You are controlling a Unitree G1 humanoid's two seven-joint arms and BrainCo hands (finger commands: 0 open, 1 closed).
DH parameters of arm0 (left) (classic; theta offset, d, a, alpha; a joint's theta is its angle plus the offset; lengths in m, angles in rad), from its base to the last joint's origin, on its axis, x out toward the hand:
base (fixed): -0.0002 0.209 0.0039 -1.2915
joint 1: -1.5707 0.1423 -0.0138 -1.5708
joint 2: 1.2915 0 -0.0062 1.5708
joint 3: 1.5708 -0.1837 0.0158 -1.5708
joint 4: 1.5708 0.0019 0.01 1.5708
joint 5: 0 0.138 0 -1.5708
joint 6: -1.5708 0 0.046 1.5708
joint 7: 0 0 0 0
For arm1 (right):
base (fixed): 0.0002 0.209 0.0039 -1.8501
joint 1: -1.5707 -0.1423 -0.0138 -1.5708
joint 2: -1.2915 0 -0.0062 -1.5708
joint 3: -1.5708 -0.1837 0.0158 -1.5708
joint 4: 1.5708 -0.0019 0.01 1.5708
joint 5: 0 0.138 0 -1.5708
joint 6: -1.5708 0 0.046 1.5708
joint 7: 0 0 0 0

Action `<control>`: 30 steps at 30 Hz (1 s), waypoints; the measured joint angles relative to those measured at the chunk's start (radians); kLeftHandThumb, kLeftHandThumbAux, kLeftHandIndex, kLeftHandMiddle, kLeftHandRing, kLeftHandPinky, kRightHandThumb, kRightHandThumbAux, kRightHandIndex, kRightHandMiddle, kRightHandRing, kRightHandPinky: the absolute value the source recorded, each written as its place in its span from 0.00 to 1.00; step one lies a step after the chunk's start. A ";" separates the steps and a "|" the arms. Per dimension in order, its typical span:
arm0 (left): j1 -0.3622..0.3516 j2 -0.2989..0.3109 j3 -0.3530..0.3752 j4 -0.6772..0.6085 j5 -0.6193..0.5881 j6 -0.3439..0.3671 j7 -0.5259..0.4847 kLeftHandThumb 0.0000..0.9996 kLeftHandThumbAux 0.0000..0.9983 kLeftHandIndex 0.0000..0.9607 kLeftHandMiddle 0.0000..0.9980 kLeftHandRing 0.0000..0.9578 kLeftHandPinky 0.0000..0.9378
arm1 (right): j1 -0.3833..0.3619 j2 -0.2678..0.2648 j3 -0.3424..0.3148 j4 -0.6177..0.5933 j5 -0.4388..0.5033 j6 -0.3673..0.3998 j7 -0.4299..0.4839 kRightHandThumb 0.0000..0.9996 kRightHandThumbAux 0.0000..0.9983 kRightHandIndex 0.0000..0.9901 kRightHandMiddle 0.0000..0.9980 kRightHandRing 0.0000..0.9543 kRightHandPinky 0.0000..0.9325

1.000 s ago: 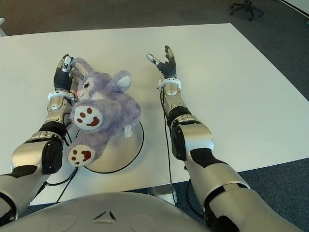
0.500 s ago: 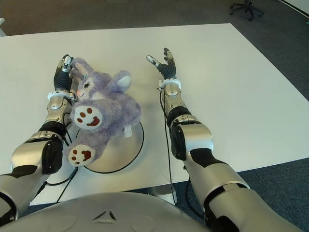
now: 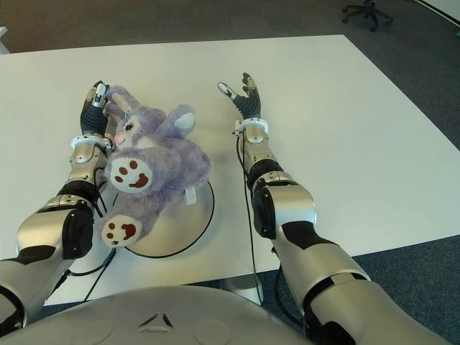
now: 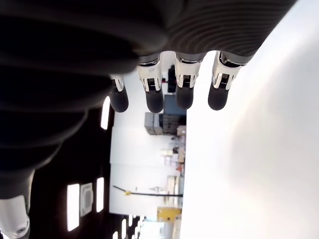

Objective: Put the doll into the plate.

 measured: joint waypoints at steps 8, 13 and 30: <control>0.001 0.001 0.000 0.000 0.001 -0.002 0.000 0.00 0.36 0.00 0.10 0.03 0.00 | 0.009 0.004 0.001 0.000 -0.001 0.000 -0.003 0.00 0.55 0.00 0.00 0.00 0.00; 0.001 0.001 0.000 0.000 0.001 -0.002 0.000 0.00 0.36 0.00 0.10 0.03 0.00 | 0.027 0.009 0.000 0.000 -0.001 0.000 -0.013 0.00 0.58 0.00 0.00 0.00 0.00; 0.002 0.001 0.000 0.000 0.001 -0.002 0.000 0.00 0.36 0.00 0.09 0.02 0.00 | 0.036 0.010 -0.002 -0.001 0.000 0.000 -0.006 0.00 0.54 0.00 0.00 0.00 0.00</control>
